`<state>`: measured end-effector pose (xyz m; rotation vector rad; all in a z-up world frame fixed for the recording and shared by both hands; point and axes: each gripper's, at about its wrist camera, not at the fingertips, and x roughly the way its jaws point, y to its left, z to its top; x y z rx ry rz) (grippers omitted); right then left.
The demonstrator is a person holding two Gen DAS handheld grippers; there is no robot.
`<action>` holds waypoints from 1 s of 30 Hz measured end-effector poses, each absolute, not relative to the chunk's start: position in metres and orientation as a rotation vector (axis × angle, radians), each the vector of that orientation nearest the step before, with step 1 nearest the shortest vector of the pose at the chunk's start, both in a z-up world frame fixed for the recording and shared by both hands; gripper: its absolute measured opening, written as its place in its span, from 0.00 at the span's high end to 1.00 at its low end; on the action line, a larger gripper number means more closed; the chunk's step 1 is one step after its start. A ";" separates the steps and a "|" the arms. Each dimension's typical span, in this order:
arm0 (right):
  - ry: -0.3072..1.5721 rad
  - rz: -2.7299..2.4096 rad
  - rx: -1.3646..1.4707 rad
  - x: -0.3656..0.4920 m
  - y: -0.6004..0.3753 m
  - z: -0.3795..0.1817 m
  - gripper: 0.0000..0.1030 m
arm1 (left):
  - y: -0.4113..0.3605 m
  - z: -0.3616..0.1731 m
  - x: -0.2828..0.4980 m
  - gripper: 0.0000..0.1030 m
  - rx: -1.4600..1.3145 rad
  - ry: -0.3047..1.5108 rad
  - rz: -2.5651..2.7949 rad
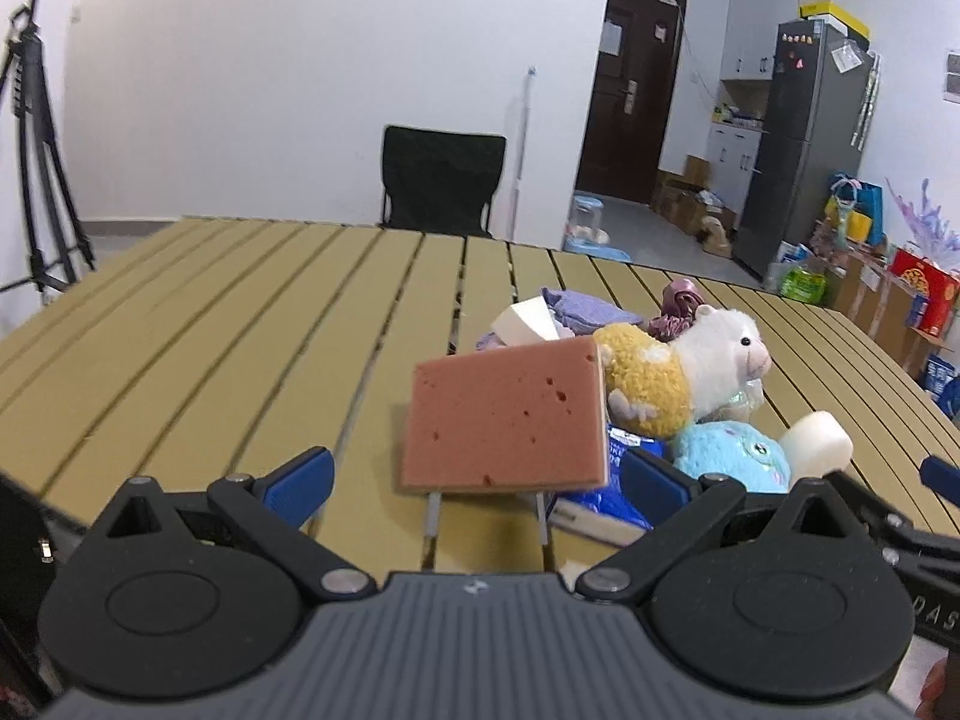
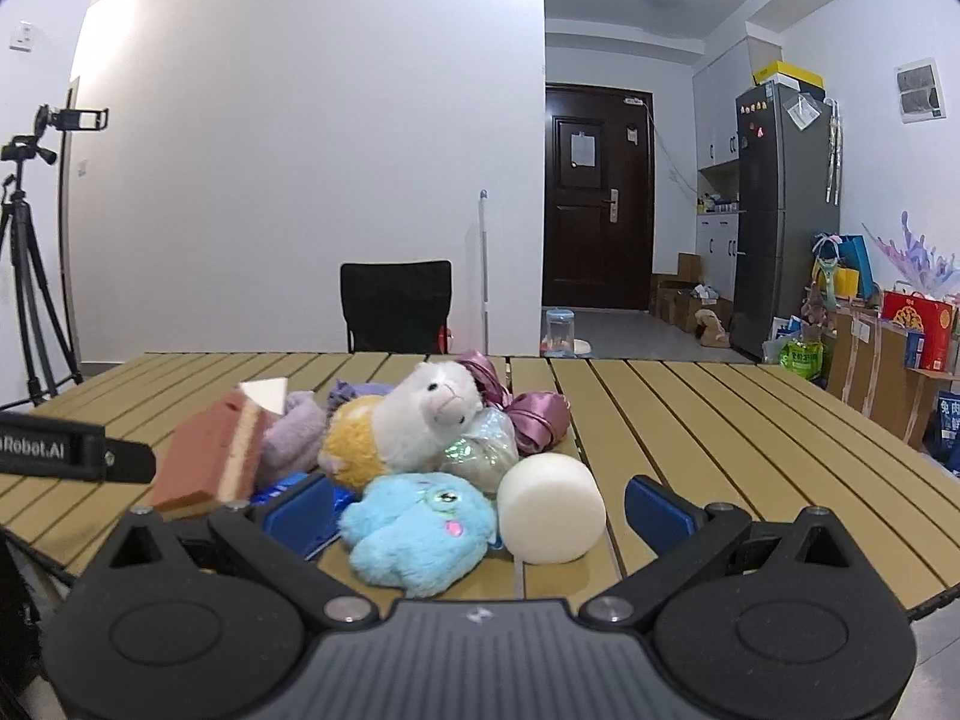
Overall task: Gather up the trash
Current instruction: 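Grasp the pink sponge with the left gripper and lift it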
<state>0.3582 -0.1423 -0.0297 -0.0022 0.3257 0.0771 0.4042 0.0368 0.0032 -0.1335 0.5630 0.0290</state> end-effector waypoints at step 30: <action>0.376 0.055 0.083 0.409 -0.147 -0.069 0.00 | 0.054 -0.039 0.481 0.02 -0.326 0.637 -0.099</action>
